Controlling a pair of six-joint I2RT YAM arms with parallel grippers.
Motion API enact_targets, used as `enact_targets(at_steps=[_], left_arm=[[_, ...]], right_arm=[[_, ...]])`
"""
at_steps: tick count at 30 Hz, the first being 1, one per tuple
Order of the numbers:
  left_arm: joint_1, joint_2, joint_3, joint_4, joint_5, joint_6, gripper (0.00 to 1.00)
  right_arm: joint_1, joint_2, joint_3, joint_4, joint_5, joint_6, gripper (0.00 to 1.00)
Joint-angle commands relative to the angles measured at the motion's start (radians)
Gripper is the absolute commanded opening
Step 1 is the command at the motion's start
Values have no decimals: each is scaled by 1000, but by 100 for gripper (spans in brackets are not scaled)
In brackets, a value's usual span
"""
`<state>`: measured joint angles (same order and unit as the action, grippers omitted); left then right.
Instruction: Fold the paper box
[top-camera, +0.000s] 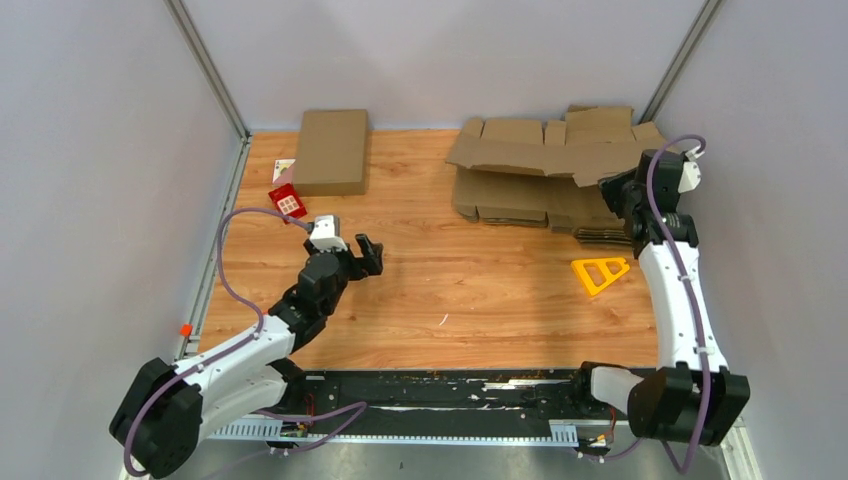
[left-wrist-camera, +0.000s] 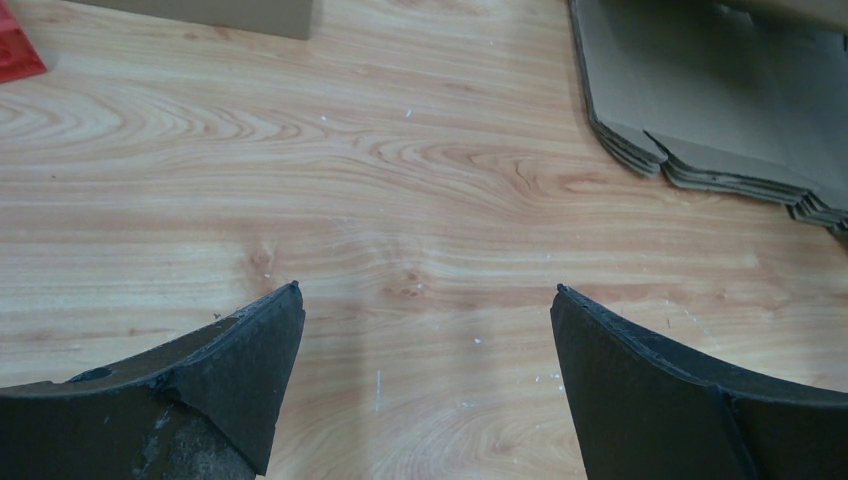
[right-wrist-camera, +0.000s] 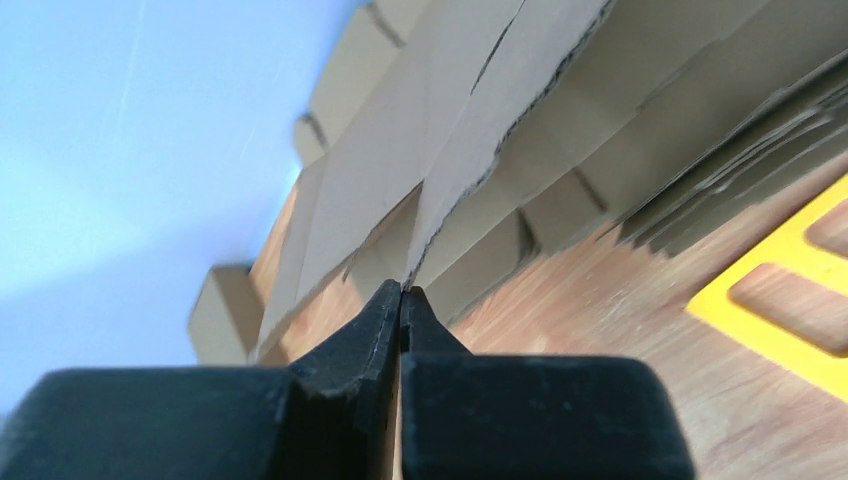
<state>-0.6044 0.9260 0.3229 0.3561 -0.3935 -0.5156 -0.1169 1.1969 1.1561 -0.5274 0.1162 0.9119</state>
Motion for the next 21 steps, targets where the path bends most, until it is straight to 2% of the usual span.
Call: enact_targets(at_steps=[1, 7, 12, 18, 19, 21], left_arm=[[2, 33, 52, 33, 49, 7, 100], [34, 83, 83, 3, 109, -78, 100], [170, 127, 66, 52, 310, -210, 100], [190, 166, 90, 43, 343, -173, 100], [189, 173, 94, 44, 349, -168, 100], [190, 187, 100, 53, 372, -154, 100]], right_arm=[[62, -94, -37, -28, -165, -26, 0], [264, -201, -206, -21, -192, -21, 0], [405, -248, -325, -14, -201, -6, 0], [547, -304, -432, 3, -194, -63, 0], [548, -310, -434, -6, -181, -82, 6], [548, -323, -407, -64, -57, -143, 31]])
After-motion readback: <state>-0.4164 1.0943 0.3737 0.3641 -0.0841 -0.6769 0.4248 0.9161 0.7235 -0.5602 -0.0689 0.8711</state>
